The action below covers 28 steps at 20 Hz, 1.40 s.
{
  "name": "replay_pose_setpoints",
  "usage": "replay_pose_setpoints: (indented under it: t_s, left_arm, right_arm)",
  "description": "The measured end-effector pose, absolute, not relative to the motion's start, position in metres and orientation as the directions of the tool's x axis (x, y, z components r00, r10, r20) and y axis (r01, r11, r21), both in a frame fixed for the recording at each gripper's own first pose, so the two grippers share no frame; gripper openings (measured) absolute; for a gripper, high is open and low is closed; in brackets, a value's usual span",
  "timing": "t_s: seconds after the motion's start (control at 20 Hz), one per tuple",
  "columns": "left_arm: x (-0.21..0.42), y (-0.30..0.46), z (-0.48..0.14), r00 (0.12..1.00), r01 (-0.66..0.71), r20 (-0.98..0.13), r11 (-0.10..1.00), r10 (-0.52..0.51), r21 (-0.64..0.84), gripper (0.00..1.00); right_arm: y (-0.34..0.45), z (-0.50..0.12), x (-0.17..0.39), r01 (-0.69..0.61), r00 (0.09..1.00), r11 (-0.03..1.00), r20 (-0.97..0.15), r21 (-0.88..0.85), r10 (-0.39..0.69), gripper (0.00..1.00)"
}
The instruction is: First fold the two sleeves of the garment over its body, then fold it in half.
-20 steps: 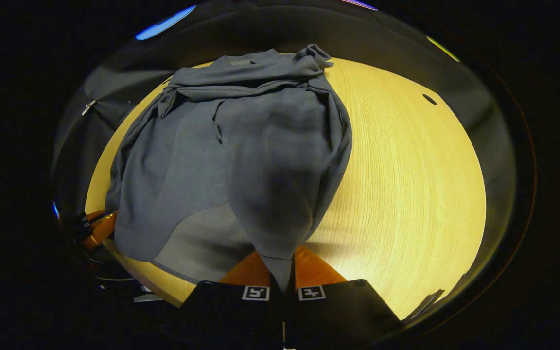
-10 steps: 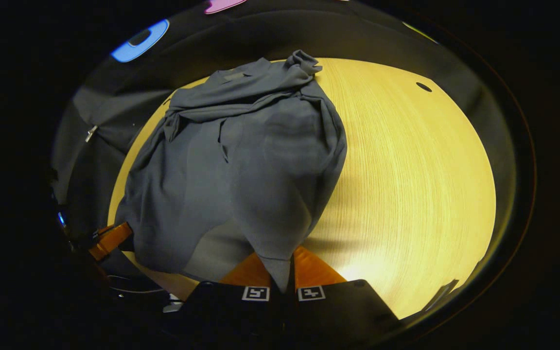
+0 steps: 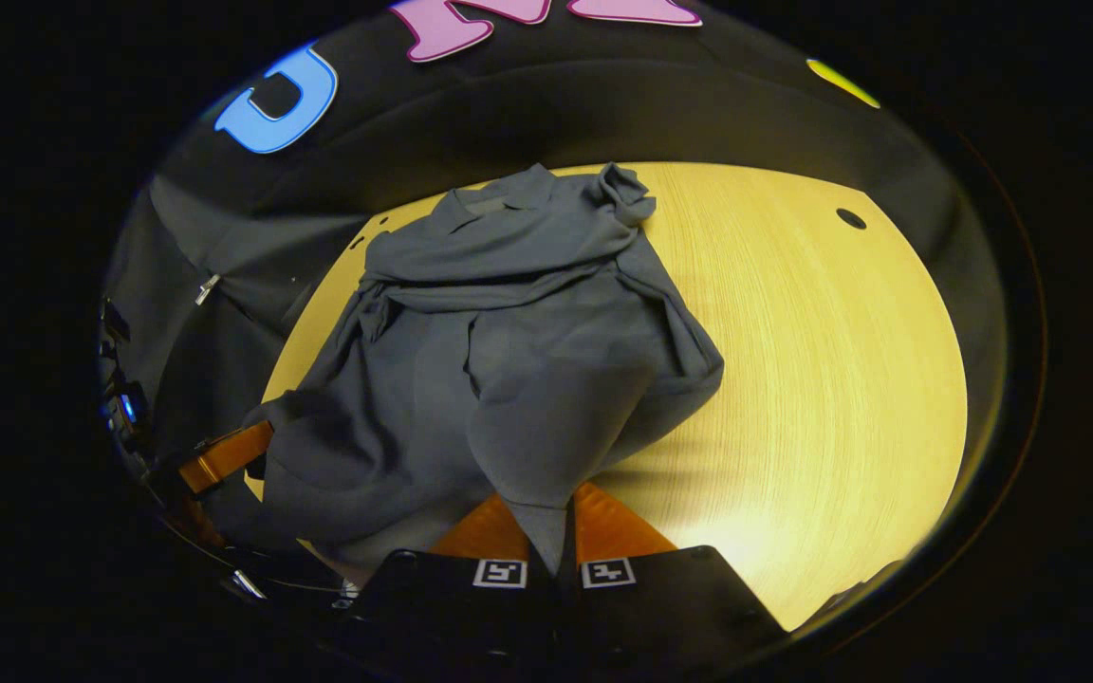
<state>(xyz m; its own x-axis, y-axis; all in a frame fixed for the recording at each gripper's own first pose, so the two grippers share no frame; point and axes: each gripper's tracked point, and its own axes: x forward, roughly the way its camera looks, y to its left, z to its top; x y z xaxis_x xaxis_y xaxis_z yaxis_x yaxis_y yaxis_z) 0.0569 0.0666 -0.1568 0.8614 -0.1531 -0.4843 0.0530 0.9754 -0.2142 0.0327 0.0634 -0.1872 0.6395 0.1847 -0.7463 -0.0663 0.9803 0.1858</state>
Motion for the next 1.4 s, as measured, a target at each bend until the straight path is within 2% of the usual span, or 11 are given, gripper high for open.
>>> replay_pose_setpoints:
  t_s: [0.3,0.35,0.4,0.7,1.0,1.15,1.4]
  left_arm:
    - [0.093,0.067,-0.125,0.881,0.051,-0.451,0.975,-0.145,-0.214,0.06]
    - [0.1,0.067,-0.118,0.885,0.05,-0.442,0.975,-0.144,-0.217,0.02]
    - [0.106,0.069,-0.11,0.892,0.043,-0.431,0.976,-0.135,-0.215,0.06]
    - [0.157,0.08,-0.069,0.925,0.01,-0.367,0.97,-0.102,-0.244,0.06]
    - [0.226,0.085,-0.028,0.95,0.042,-0.3,0.985,-0.092,-0.169,0.05]
    - [0.257,0.086,-0.017,0.956,0.053,-0.279,0.988,-0.092,-0.146,0.05]
    - [0.315,0.101,-0.022,0.958,0.034,-0.271,0.977,-0.092,-0.211,0.05]
  right_arm:
    - [0.062,-0.162,0.072,-0.094,0.684,0.98,-0.703,0.178,0.193,0.06]
    - [0.061,-0.158,0.079,-0.097,0.692,0.98,-0.697,0.172,0.191,0.06]
    - [0.059,-0.153,0.086,-0.1,0.702,0.981,-0.687,0.167,0.188,0.06]
    - [0.052,-0.114,0.142,-0.111,0.763,0.982,-0.619,0.156,0.185,0.07]
    - [0.06,-0.082,0.211,-0.144,0.813,0.982,-0.551,0.125,0.189,0.06]
    - [0.062,-0.073,0.247,-0.147,0.831,0.982,-0.524,0.119,0.188,0.06]
    - [0.064,-0.074,0.3,-0.152,0.845,0.982,-0.501,0.109,0.186,0.06]
